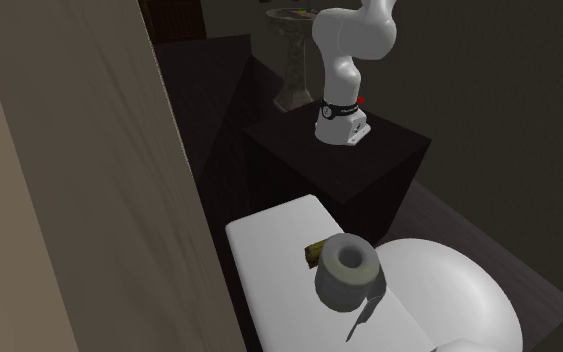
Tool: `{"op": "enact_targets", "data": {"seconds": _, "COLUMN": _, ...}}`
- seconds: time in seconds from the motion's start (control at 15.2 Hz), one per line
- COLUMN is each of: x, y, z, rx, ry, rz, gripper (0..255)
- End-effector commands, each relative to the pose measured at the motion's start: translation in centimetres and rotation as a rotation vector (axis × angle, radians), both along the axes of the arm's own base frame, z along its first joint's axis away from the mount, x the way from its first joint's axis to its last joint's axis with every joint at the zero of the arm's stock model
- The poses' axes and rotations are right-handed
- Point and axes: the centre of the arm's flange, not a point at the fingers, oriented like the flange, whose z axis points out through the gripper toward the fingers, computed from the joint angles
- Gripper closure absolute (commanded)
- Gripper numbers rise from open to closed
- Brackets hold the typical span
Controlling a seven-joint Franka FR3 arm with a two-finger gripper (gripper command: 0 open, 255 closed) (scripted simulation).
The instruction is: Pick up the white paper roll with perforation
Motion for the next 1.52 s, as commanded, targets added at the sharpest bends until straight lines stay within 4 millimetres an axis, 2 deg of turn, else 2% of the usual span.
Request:
{"op": "enact_targets", "data": {"seconds": 0.0, "x": 0.0, "y": 0.0, "z": 0.0, "rx": 0.0, "ry": 0.0, "rz": 0.0, "gripper": 0}}
{"op": "enact_targets", "data": {"seconds": 0.73, "x": 3.4, "y": 12.1, "z": -7.6, "rx": -0.031, "ry": -0.047, "rz": -0.091, "gripper": 0}}
{"op": "enact_targets", "data": {"seconds": 1.45, "x": 8.2, "y": 23.6, "z": -15.3, "rx": -0.062, "ry": -0.095, "rz": -0.181, "gripper": 0}}
